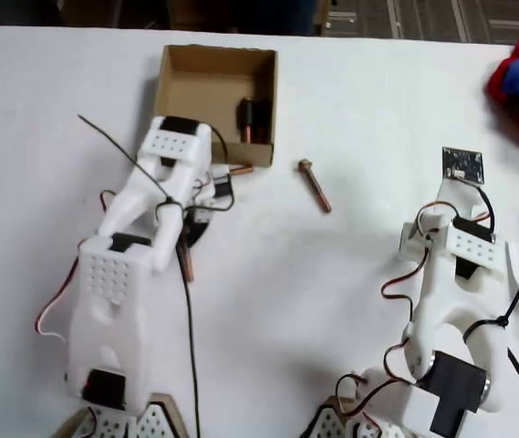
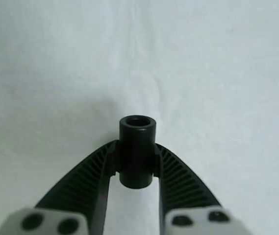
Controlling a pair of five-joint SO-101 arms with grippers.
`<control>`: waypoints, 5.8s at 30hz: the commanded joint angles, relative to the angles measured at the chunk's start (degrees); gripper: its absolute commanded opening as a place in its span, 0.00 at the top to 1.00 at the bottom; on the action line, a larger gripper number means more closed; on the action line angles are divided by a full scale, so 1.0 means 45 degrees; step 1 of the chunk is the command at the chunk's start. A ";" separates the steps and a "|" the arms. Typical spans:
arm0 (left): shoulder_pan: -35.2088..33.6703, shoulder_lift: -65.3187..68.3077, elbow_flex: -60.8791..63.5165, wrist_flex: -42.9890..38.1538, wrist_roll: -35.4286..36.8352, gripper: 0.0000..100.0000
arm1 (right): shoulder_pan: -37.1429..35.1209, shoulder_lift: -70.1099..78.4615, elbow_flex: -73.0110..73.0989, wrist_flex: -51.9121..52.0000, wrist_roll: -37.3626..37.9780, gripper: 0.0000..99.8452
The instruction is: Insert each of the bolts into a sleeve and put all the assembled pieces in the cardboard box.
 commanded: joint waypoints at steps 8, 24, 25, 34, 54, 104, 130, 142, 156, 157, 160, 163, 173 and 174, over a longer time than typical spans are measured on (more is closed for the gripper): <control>-0.1055 -0.0039 -0.0322 -0.0781 0.0078 0.96 | -0.0127 -0.0029 -0.0078 -0.0127 -0.0078 0.98; -0.1074 0.1543 -0.1123 -0.1465 -0.0527 0.95 | -0.0107 -0.0029 -0.0078 -0.0127 -0.0059 0.98; -0.1016 0.1543 -0.1201 -0.1465 -0.0527 0.95 | -0.0127 -0.0029 -0.0078 -0.0127 -0.0059 0.98; -0.0332 0.0996 -0.1944 0.1309 -0.0899 0.98 | -0.0674 -0.1534 0.0996 -0.0264 0.0332 0.98; 0.2657 -1.4535 1.2747 -1.0608 -0.2501 0.98 | -0.2315 -0.5871 0.4708 -0.2198 0.0469 0.98; 0.4552 -2.0669 1.6459 -1.9243 -0.2071 0.97 | -0.9407 -1.5775 1.2073 -1.1731 -0.0703 0.98; 0.4825 -1.9790 1.3275 -1.6957 -0.1465 0.97 | -0.8801 -1.5658 1.2073 -1.1263 -0.0723 0.98; 0.5568 -1.9692 1.3294 -1.5121 -0.1446 0.97 | -0.8801 -1.5678 1.2073 -1.1321 -0.0723 0.98; 0.5568 -1.9673 1.4720 -1.5219 -0.1387 0.97 | -0.8781 -1.5775 1.2073 -1.1321 -0.0723 0.98; 0.5568 -1.9673 1.4799 -1.5219 -0.1387 0.97 | -0.8781 -1.5775 1.2073 -1.1321 -0.0723 0.98; 0.5568 -1.9673 1.4818 -1.5219 -0.1387 0.97 | -0.8801 -1.5775 1.2073 -1.1321 -0.0723 0.98; 0.5548 -1.9634 1.4818 -1.5219 -0.1387 0.97 | -0.8821 -1.5775 1.2073 -1.1321 -0.0723 0.98; 0.5568 -1.6527 1.3118 -1.5101 -0.1368 0.97 | -0.8801 -1.5795 1.2015 -1.1321 -0.0723 0.98; 0.5568 -1.6508 1.2904 -1.5101 -0.1368 0.97 | -0.8781 -1.5795 1.2034 -1.1321 -0.0723 0.98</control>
